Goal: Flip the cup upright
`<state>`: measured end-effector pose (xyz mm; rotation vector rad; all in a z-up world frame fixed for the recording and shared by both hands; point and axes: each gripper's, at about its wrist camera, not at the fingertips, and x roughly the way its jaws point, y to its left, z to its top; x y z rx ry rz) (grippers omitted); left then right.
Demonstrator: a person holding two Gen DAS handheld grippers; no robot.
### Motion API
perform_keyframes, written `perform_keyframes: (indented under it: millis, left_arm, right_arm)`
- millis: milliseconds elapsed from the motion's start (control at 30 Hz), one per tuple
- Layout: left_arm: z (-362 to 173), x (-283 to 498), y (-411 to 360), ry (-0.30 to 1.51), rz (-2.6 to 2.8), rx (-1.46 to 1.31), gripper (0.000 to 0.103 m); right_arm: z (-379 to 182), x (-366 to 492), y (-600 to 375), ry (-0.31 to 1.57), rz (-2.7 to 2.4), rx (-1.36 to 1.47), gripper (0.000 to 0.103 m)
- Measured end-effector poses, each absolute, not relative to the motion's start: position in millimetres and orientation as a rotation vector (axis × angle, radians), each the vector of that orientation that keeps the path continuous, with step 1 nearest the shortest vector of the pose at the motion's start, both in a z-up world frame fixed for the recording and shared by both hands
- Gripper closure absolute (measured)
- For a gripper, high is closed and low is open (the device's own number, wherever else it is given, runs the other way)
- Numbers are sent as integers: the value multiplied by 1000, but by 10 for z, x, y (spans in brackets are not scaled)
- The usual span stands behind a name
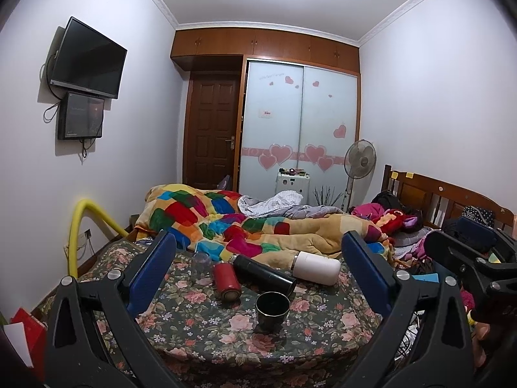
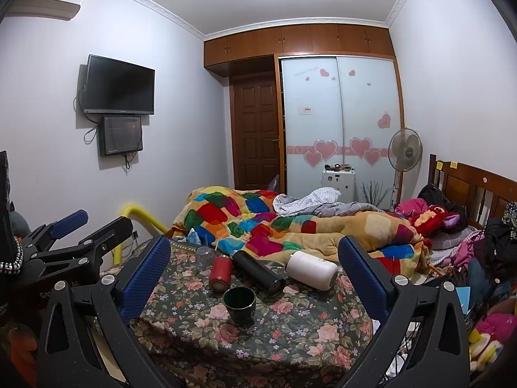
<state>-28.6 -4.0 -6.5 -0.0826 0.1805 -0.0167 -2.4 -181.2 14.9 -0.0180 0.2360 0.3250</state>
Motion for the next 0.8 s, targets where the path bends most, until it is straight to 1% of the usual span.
perform_keyframes:
  millis: [800]
  left_arm:
    - [-83, -252, -15, 199, -44, -95, 0]
  right_arm:
    - [120, 28, -1775, 247, 315, -10, 0]
